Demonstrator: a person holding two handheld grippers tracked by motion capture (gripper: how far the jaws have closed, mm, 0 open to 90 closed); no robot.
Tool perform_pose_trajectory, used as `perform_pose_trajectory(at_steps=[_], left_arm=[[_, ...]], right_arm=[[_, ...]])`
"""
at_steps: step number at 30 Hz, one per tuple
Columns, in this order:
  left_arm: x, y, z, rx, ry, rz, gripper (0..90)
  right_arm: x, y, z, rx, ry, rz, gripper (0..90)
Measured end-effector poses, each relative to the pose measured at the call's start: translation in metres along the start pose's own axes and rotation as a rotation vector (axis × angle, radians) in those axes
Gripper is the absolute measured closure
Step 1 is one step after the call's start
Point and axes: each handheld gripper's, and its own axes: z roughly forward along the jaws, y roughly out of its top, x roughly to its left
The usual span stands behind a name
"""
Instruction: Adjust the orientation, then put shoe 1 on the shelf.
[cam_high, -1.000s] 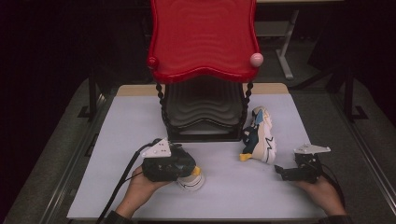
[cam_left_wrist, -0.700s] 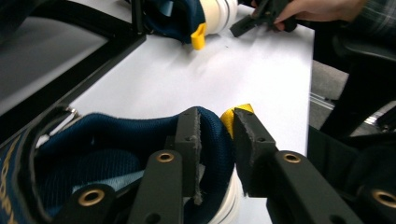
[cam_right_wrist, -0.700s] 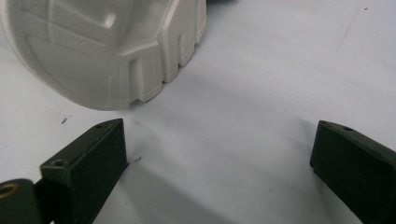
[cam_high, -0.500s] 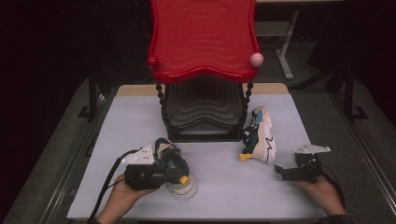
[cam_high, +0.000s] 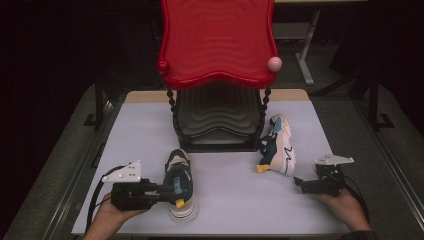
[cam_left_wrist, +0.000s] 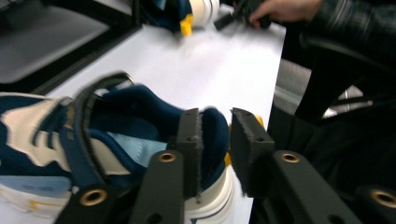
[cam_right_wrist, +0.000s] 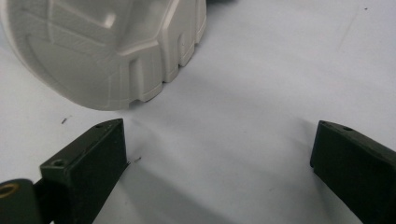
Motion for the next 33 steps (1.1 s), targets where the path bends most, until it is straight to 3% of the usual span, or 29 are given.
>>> perform_pose_trajectory(at_steps=[6,7,9,11,18,23,27,33], left_arm=[[0.014,0.014,-0.001,-0.016,0.080,0.001,66.3],[0.022,0.017,0.003,-0.005,0.104,0.002,65.2],[0.026,0.018,0.006,-0.002,0.114,-0.002,64.5],[0.040,0.020,0.013,0.009,0.133,-0.021,62.2],[0.059,0.015,0.032,0.060,0.131,-0.055,58.5],[0.066,0.011,0.041,0.097,0.119,-0.063,59.9],[0.067,0.010,0.043,0.100,0.097,-0.066,61.9],[0.066,0.009,0.048,0.106,0.096,-0.045,66.2]], right_arm=[[0.000,0.000,0.000,0.000,-0.001,0.000,3.1],[0.000,0.000,0.000,0.000,0.000,0.000,3.1],[0.000,0.000,0.000,-0.001,0.000,0.000,3.1],[0.000,0.000,0.000,0.000,-0.001,0.000,3.1],[0.000,0.000,0.000,0.000,0.000,0.000,3.1],[0.000,0.000,0.000,0.000,0.000,-0.001,3.1],[0.000,0.000,0.000,0.000,0.000,-0.001,3.1],[0.000,0.000,0.000,0.000,0.000,0.000,3.1]])
